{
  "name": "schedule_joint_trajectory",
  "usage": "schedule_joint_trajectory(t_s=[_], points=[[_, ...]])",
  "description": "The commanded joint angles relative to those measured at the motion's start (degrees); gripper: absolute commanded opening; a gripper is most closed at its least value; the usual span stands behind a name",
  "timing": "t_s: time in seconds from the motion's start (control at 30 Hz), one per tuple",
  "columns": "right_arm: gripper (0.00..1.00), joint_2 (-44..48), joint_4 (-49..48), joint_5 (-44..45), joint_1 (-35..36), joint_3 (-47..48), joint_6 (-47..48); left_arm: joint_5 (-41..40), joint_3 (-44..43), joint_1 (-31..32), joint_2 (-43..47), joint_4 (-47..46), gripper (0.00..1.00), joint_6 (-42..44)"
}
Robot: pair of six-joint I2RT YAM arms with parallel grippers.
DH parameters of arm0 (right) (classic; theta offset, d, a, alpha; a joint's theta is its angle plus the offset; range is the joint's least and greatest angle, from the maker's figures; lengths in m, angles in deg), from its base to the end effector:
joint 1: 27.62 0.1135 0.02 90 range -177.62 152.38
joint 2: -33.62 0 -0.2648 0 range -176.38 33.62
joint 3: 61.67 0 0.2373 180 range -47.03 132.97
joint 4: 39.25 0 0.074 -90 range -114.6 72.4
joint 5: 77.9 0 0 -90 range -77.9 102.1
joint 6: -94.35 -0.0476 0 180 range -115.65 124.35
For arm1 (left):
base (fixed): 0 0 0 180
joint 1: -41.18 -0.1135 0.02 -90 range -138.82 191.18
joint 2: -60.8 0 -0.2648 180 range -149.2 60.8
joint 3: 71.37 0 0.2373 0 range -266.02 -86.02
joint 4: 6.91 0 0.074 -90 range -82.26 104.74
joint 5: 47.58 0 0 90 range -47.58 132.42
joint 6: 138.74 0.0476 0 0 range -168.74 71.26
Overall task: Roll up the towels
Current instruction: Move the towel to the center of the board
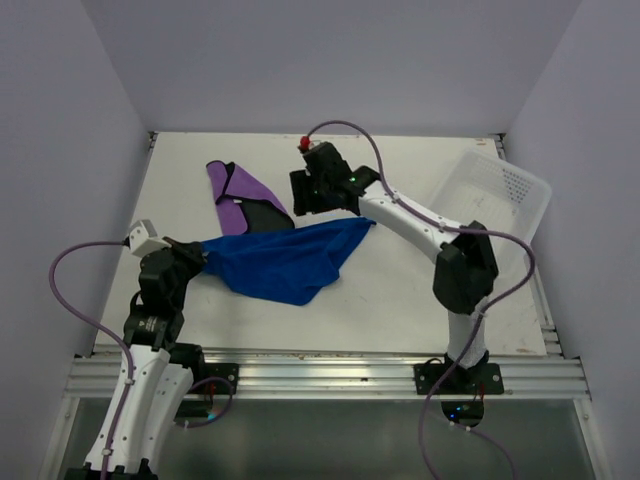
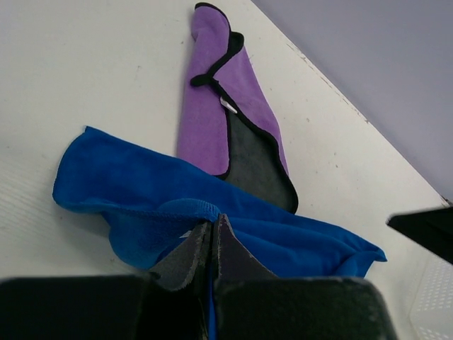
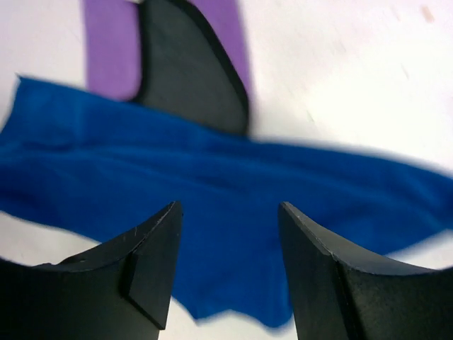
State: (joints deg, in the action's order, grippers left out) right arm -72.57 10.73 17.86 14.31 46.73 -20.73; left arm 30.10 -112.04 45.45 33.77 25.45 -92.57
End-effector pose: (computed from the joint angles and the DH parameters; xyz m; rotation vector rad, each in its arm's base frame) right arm 0.3101 0.2721 0.2871 -0.3108 2.4223 0.4181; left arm 0.1293 0.0005 0.2511 -0.7817 1.7389 -0.3681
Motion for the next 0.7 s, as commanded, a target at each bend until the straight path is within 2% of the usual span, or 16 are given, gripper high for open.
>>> schedule_joint_trajectory(t_s=[0.0,0.03,0.07,0.13,0.23,0.47,0.53,0.57,0.6,0.67], points=[[0.61,-14.0,-3.2,-10.0,0.9,13.7,6.8,0.7,-0.2,0.3,-0.3,-3.3,0.0,-1.2],[0.61,-17.3,-1.4,-9.5,0.9,22.0,7.4,0.8,-0.3,0.3,-0.4,-3.4,0.0,-1.2],[0.61,-24.2,0.0,-9.7,0.9,26.0,8.9,1.2,-0.2,0.3,-0.5,-3.6,0.0,-1.2],[0.62,-30.2,4.2,-8.8,1.1,36.6,10.1,1.5,0.0,0.5,-0.7,-3.9,0.0,-1.3],[0.64,-37.8,8.3,-6.0,1.3,44.0,12.3,2.2,0.6,0.9,-1.1,-4.2,0.0,-1.2],[0.64,-38.1,3.8,-0.4,1.6,35.9,14.7,2.9,1.4,1.7,-2.1,-5.5,0.0,-1.3],[0.55,-38.6,3.5,0.7,1.6,35.3,15.3,3.0,1.5,1.8,-2.2,-5.5,0.0,-1.3],[0.47,-38.7,3.3,0.7,1.6,35.2,15.8,3.1,1.7,1.8,-2.3,-5.7,0.0,-1.3],[0.24,-38.9,3.0,0.7,1.7,35.1,16.1,3.2,1.7,1.8,-2.4,-5.8,0.0,-1.3],[0.01,-39.4,2.6,2.7,1.7,35.4,17.0,3.2,1.6,1.8,-2.6,-5.8,0.0,-1.3]])
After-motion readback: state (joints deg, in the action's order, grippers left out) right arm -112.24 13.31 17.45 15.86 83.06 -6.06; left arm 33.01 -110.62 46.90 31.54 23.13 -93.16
